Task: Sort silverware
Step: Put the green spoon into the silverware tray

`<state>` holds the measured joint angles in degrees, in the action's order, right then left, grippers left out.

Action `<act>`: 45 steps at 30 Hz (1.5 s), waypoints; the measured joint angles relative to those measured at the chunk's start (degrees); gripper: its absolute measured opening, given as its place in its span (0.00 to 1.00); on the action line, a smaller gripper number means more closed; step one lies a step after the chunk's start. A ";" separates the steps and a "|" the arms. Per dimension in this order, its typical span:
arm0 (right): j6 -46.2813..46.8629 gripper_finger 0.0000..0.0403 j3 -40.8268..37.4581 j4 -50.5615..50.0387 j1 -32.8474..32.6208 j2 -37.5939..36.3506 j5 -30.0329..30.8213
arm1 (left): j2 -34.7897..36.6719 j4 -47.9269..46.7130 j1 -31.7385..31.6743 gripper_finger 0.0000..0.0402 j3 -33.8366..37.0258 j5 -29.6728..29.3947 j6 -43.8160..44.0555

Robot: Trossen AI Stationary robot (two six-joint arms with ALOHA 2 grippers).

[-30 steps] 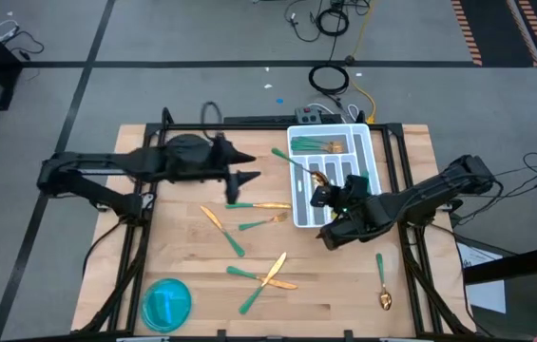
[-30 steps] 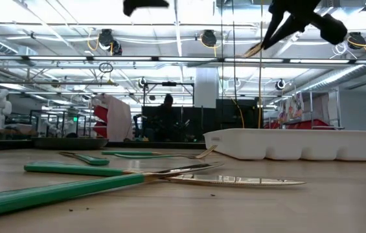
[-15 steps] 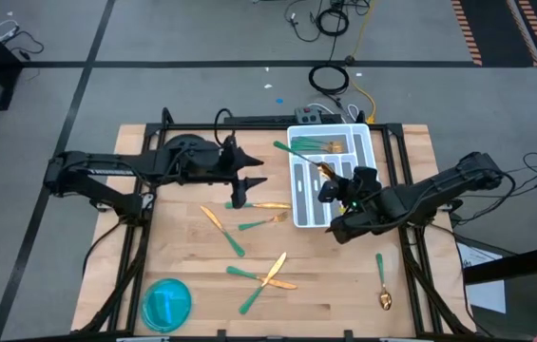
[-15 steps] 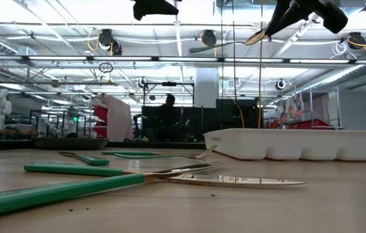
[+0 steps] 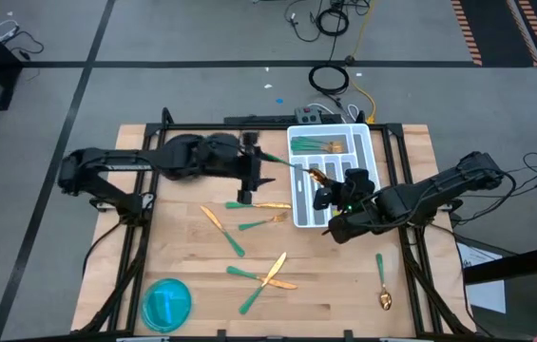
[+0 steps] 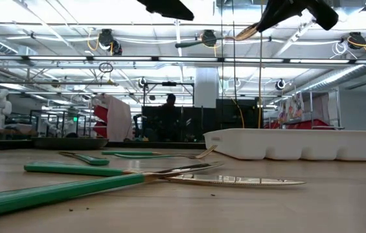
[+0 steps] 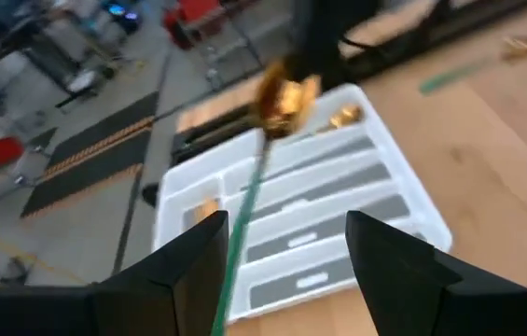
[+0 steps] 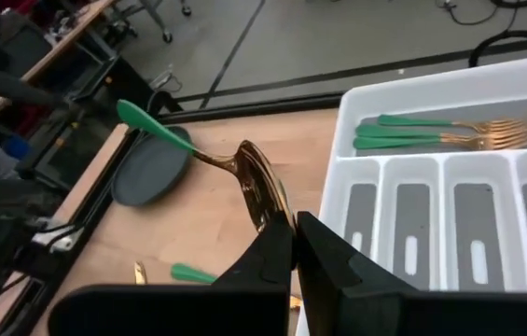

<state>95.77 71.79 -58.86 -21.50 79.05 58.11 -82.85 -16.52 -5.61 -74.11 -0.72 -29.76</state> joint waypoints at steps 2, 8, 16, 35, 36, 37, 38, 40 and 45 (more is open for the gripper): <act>-1.59 0.00 0.00 0.89 0.13 0.00 0.03 | -2.62 -2.77 0.37 0.56 -2.33 0.93 -0.70; -3.05 0.00 0.00 1.03 0.17 0.00 0.02 | -9.35 -7.56 1.13 0.56 -10.26 -0.56 -0.76; -7.83 0.00 0.00 3.42 0.17 0.00 -0.07 | -10.84 -8.54 -0.48 0.56 -15.84 1.03 -2.16; -20.53 0.00 0.00 10.29 0.92 0.04 -1.49 | -14.30 -8.68 -7.40 0.56 -16.11 23.02 9.34; -21.25 0.00 0.00 10.82 1.08 0.04 -1.50 | -14.61 -8.37 -7.35 0.56 -16.31 23.16 9.55; -21.84 0.00 0.00 11.25 1.23 0.04 -1.72 | -14.83 -8.28 -7.32 0.56 -16.34 23.20 9.61; -22.36 0.00 0.00 11.46 1.42 0.04 -2.17 | -15.04 -8.22 -7.33 0.56 -16.34 23.21 9.71; -24.00 0.00 0.00 12.48 1.97 0.04 -3.24 | -15.11 -7.89 -7.46 0.56 -16.34 23.18 9.86; -27.68 0.00 0.00 15.04 2.51 0.05 -4.28 | -15.11 -7.98 -8.05 0.56 -16.34 23.20 9.94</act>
<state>68.09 71.79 -43.82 -18.98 79.10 53.83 -97.95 -24.50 -13.67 -90.45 22.48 -19.82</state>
